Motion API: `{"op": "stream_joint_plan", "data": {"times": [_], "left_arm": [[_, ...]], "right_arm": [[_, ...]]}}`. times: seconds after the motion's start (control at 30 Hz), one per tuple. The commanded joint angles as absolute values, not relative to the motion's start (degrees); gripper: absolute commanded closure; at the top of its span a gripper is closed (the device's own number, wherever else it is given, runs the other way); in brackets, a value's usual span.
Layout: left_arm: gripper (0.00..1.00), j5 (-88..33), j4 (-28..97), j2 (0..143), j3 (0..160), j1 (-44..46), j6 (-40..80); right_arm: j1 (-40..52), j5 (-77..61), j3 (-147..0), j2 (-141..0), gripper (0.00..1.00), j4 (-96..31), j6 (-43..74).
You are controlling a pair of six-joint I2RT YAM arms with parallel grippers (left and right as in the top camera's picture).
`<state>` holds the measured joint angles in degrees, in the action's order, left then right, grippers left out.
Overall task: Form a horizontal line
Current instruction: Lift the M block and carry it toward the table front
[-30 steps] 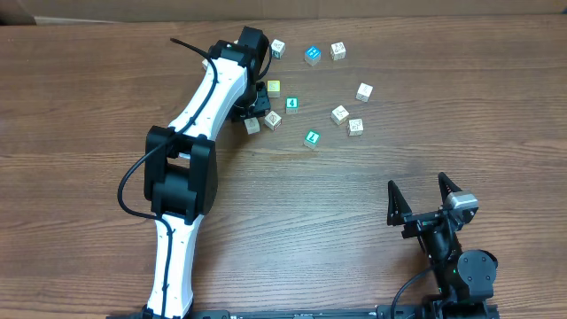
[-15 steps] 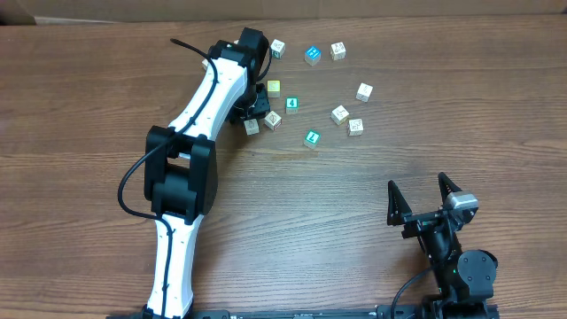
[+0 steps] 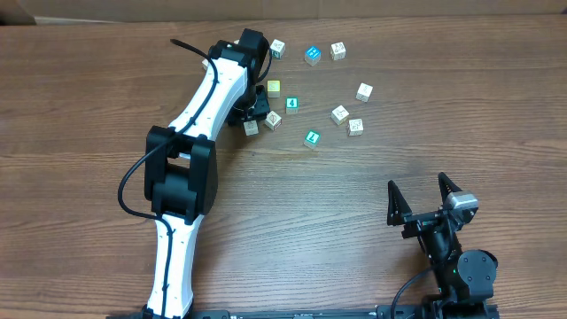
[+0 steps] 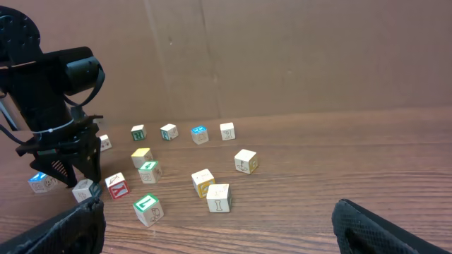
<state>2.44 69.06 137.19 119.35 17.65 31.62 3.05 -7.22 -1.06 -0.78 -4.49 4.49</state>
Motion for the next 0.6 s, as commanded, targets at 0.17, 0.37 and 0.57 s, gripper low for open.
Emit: {"op": "stream_joint_plan", "data": {"times": [0.17,0.37,0.57], "left_arm": [[0.62,3.4,68.2,138.37,117.43,19.11,32.16],[0.65,3.57,67.42,138.32,116.62,18.96,32.14],[0.72,3.55,67.92,138.26,117.34,17.98,32.14]], "right_arm": [[3.31,-6.96,-0.47,-0.16,0.0,-4.23,4.62],[3.31,-6.96,-0.47,-0.16,0.0,-4.23,4.62],[3.31,-6.96,-0.47,-0.16,0.0,-4.23,4.62]]}}
